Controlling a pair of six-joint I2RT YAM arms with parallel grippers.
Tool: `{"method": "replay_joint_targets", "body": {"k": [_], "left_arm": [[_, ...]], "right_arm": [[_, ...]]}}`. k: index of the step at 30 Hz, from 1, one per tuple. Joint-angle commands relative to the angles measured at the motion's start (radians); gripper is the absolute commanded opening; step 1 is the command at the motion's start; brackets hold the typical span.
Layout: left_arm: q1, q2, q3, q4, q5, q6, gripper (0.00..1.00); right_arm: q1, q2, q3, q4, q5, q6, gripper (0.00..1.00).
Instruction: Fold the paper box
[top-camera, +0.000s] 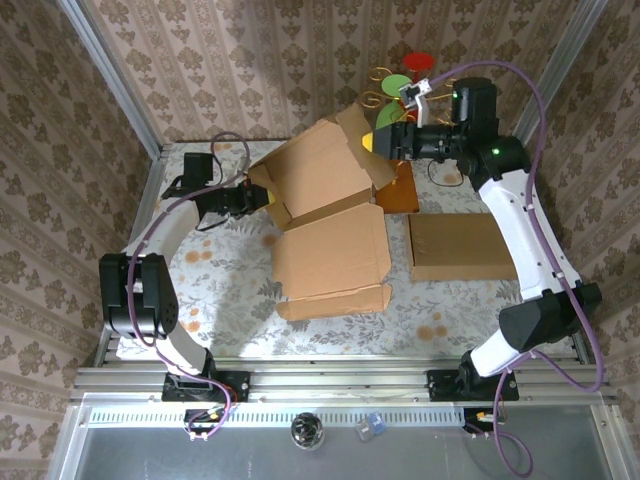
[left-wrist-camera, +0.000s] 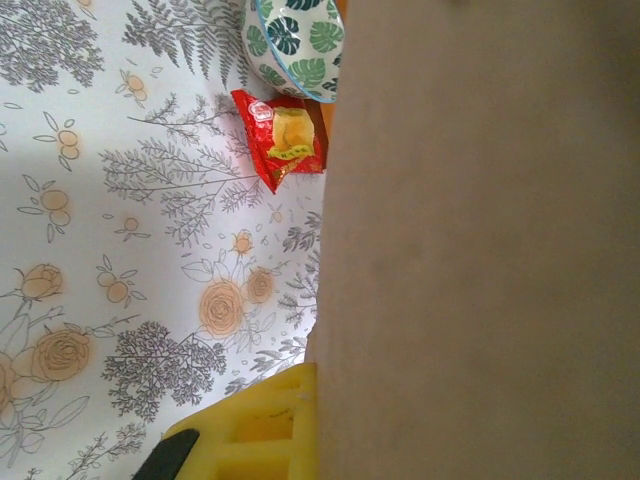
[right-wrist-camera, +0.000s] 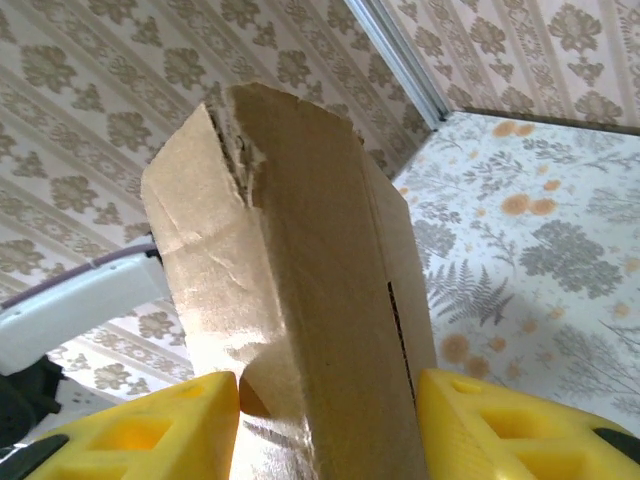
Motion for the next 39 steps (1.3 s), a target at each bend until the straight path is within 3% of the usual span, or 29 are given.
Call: {"method": "replay_joint_targets", "body": {"k": [1,20,26,35,39], "left_arm": [[0.000,0.003,0.042,-0.020,0.017,0.013,0.00],[-0.016,-0.034,0.062,-0.104,-0.081,0.011,0.00],[-0.018,-0.046,0.068,-0.142,-0.117,0.018,0.00],[-0.018,-0.041,0.077,-0.163,-0.127,0.012,0.00],[-0.021,-0.040,0.092,-0.168,-0.130,0.002,0.00]], "right_arm": [[0.035,-0.029,0.030,-0.102,0.123,-0.099,0.51],[0.217,-0.022,0.078,-0.228,0.585,-0.249,0.49],[0.217,0.005,0.117,-0.263,0.546,-0.215,0.50],[0.173,0.011,0.122,-0.264,0.314,-0.169,0.51],[0.175,0.013,0.119,-0.277,0.349,-0.167,0.50]]}}
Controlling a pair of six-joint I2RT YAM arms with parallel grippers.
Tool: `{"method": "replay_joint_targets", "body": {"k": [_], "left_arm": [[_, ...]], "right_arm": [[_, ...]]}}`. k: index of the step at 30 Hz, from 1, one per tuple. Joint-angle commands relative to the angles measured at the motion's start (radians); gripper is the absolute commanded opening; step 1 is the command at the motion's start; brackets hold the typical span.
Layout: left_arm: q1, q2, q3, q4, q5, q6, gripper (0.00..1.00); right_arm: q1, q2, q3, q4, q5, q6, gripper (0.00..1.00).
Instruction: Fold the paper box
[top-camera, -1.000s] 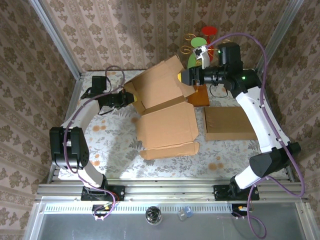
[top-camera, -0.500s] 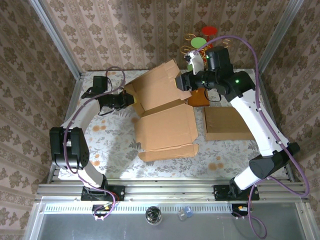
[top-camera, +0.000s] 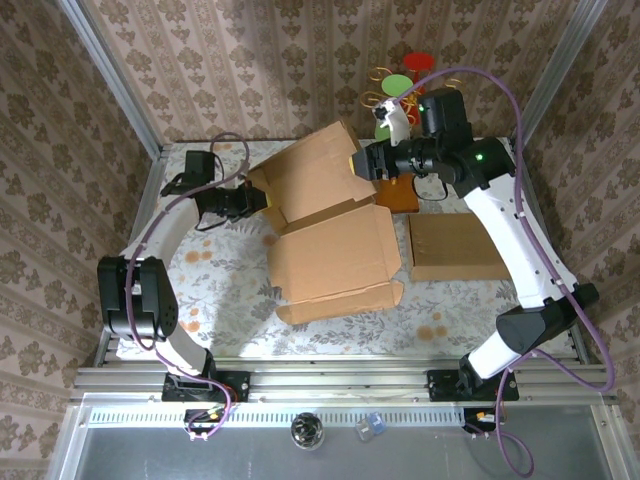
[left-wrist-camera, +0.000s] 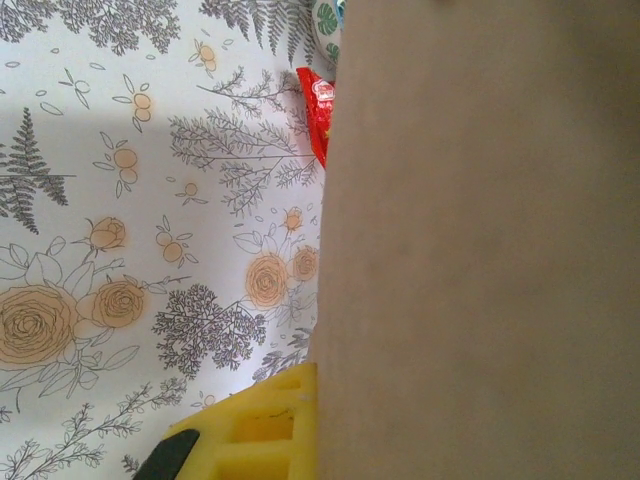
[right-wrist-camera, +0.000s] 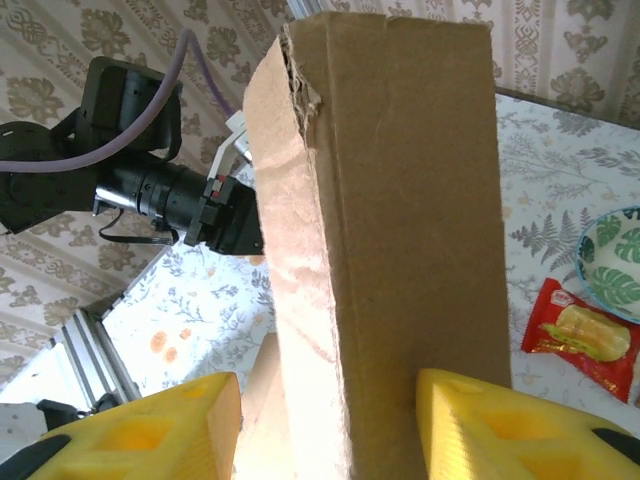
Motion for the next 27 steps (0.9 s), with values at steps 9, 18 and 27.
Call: {"method": "replay_joint_targets", "body": {"k": [9,18,27], "left_arm": [[-0.015,-0.035,0.047,-0.025,-0.001,-0.002,0.00],[-0.024,-0.044,0.054,-0.041,-0.016,0.008,0.00],[-0.087,-0.041,0.123,-0.146,-0.170,-0.006,0.00]], "right_arm": [[0.043,0.061,0.066,-0.099,0.373,-0.048,0.50],[0.114,0.127,0.111,-0.096,0.660,-0.083,0.46],[0.182,0.270,0.274,-0.237,1.024,-0.043,0.27]]}}
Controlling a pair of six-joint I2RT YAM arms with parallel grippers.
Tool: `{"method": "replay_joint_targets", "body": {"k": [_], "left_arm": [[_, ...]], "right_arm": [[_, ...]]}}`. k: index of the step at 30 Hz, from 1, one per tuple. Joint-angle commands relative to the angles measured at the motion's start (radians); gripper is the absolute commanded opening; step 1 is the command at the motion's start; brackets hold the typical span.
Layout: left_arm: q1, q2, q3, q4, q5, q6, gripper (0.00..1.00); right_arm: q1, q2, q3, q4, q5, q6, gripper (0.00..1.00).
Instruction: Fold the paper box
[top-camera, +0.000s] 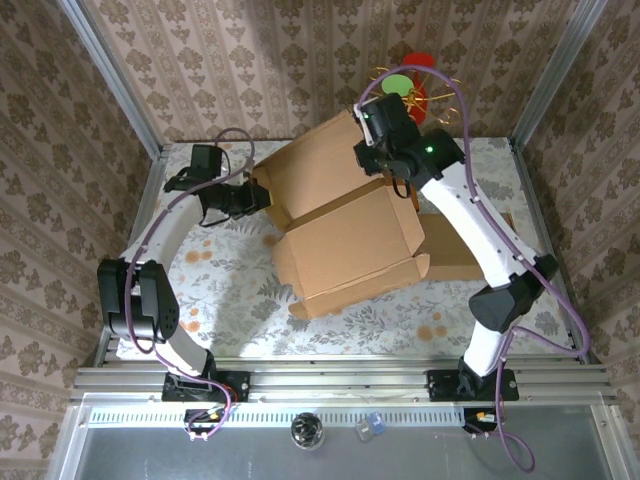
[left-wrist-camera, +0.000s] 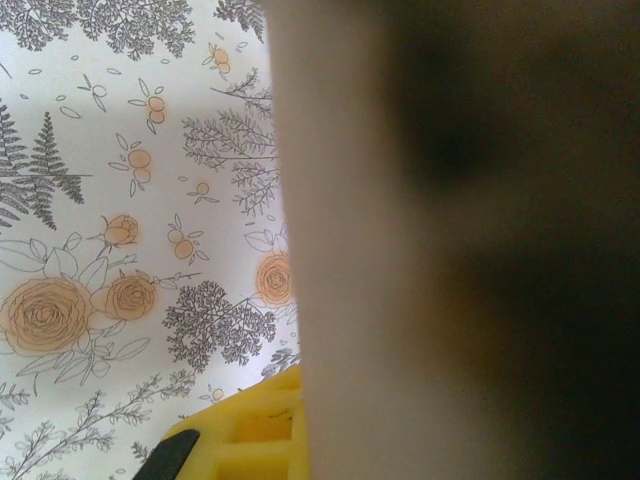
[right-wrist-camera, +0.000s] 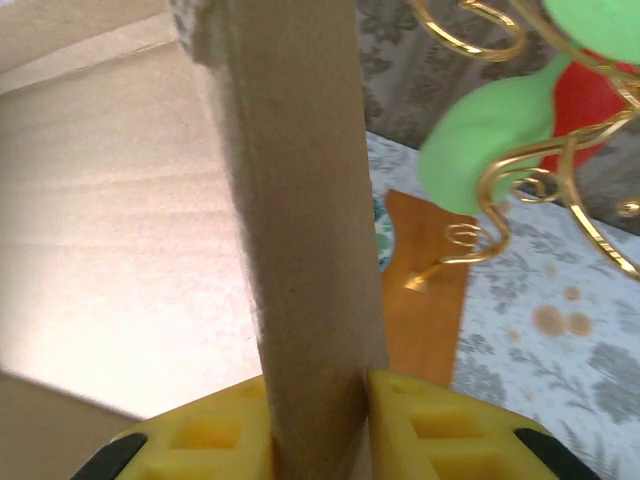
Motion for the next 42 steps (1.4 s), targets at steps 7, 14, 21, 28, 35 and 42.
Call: {"method": "replay_joint_targets", "body": {"k": [7,14,21,28,35,42], "left_arm": [[-0.056,-0.049,0.077,-0.152,-0.177,-0.019,0.00],[-0.079,-0.049,0.112,-0.209,-0.229,-0.030,0.00],[-0.097,-0.033,0.154,-0.237,-0.257,-0.045,0.00],[-0.104,-0.049,0.141,-0.253,-0.365,-0.068,0.00],[-0.049,-0.031,0.093,-0.248,-0.470,-0.046,0.03],[0.013,0.093,0.143,-0.295,-0.532,0.018,0.08]], "right_arm": [[0.011,0.144,0.153,-0.196,0.318,0.097,0.15],[0.022,0.185,0.183,-0.253,0.399,0.134,0.07],[0.025,0.186,0.183,-0.249,0.383,0.138,0.00],[0.064,0.151,0.123,-0.226,0.332,0.251,0.00],[0.097,0.185,-0.019,-0.174,0.266,0.467,0.00],[0.108,0.332,-0.007,-0.174,0.116,0.620,0.00]]}}
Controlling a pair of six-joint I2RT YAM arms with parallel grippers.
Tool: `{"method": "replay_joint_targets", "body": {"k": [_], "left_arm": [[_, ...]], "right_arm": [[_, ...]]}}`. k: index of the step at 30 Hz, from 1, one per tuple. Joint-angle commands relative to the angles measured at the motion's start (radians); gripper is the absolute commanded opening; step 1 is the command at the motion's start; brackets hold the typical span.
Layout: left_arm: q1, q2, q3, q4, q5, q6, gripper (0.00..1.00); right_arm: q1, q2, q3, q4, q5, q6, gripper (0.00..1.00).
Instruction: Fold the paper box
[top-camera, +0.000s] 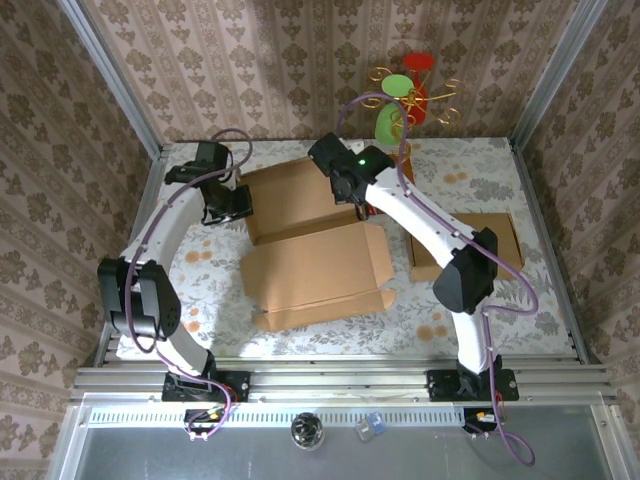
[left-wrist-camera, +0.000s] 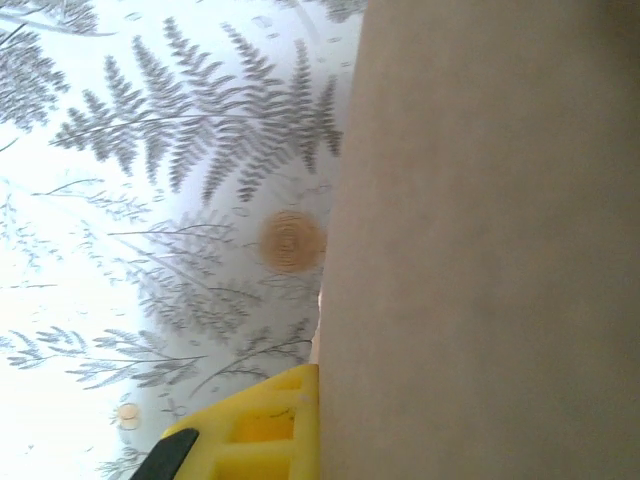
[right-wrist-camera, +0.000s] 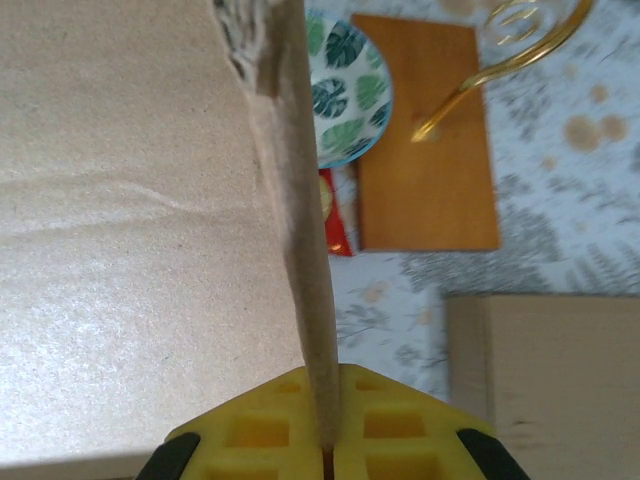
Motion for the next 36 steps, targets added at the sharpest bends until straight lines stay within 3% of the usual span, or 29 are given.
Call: {"method": "replay_joint_targets", "body": {"k": [1,13,19,23,31,36], "left_arm": [[0.028,0.079,0.045,-0.024,-0.080,0.041,0.08],[0.054,0.287,0.121,-0.070,-0.123,0.114,0.16],[0.063,0.322,0.155,-0.082,-0.111,0.140,0.31],[0.065,0.319,0.187,-0.095,-0.094,0.161,0.41],[0.090,0.261,0.165,-0.119,-0.104,0.195,0.43],[0.078,0.124,0.121,-0.085,-0.136,0.145,0.45]], "right_arm": [[0.002,0.109,0.029,-0.047,-0.076,0.148,0.00],[-0.010,0.305,0.058,-0.011,-0.291,0.269,0.00],[-0.026,0.372,0.095,-0.033,-0.351,0.282,0.00],[-0.037,0.410,0.152,-0.072,-0.362,0.280,0.00],[-0.049,0.413,0.170,-0.071,-0.386,0.268,0.00],[-0.048,0.413,0.170,-0.072,-0.431,0.303,0.00]]}}
